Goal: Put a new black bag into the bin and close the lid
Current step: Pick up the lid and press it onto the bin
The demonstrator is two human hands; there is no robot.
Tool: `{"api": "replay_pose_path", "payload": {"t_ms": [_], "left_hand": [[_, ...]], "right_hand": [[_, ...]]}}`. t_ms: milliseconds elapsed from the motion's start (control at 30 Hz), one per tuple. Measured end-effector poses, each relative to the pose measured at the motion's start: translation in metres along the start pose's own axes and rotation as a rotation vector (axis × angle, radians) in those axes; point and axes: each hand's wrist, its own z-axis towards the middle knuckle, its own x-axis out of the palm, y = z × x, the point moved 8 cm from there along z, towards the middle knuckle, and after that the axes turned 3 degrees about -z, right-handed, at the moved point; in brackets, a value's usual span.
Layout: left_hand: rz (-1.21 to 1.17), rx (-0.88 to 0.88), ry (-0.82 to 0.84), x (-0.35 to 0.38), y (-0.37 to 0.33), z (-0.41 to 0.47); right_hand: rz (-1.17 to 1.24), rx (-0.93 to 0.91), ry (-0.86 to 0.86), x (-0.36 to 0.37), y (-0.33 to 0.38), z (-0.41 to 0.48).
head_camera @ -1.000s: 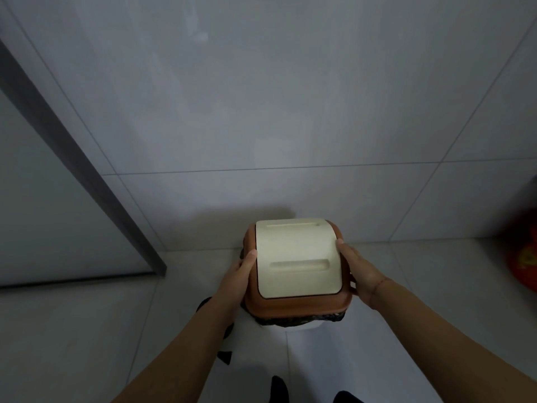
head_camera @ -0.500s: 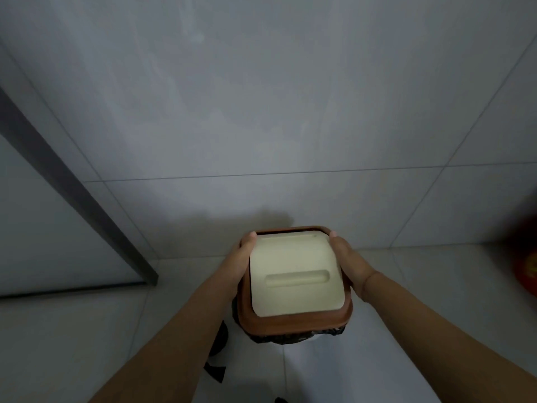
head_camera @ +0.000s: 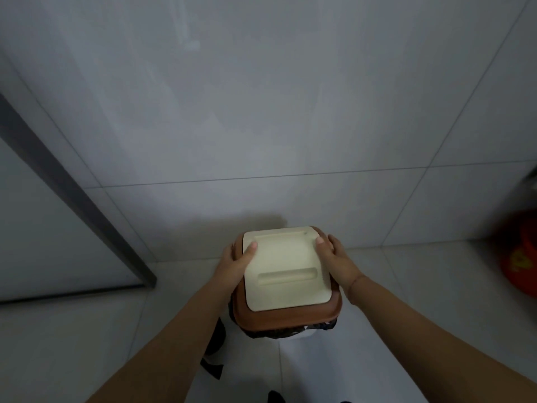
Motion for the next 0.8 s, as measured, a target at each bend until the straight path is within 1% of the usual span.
{"api": "replay_pose_path", "payload": {"t_ms": [67, 133, 233, 367, 467, 633, 700, 767, 800], "left_hand": [[-0.002, 0.048, 0.088, 0.003, 0.007, -0.017], [-0.003, 0.061, 0.140, 0.004, 0.021, -0.033], [0.027, 0.054, 0.117, 0.001, 0.045, -0.039], [0.132, 0.104, 0.048, 0.002, 0.051, -0.038], [0.155, 0.141, 0.046, 0.003, 0.046, -0.032], [0.133, 0.150, 0.054, 0.007, 0.039, -0.017], [0.125, 0.181, 0.063, 0.009, 0.036, -0.016], [0.078, 0.186, 0.061, 0.011, 0.033, -0.013], [0.065, 0.203, 0.029, 0.010, 0.040, -0.012]], "right_hand": [[-0.005, -0.030, 0.036, 0.001, -0.006, -0.013], [-0.022, -0.042, 0.058, 0.003, -0.015, -0.023], [-0.042, -0.081, 0.066, 0.007, -0.024, -0.034], [-0.100, -0.218, 0.022, 0.010, -0.015, -0.038], [-0.088, -0.198, 0.007, 0.010, -0.020, -0.032], [-0.075, -0.154, -0.011, 0.006, -0.018, -0.014], [-0.089, -0.163, 0.032, 0.007, -0.017, -0.013], [-0.080, -0.129, 0.095, 0.006, -0.021, -0.017], [-0.070, -0.094, 0.102, 0.002, -0.024, -0.019]]}}
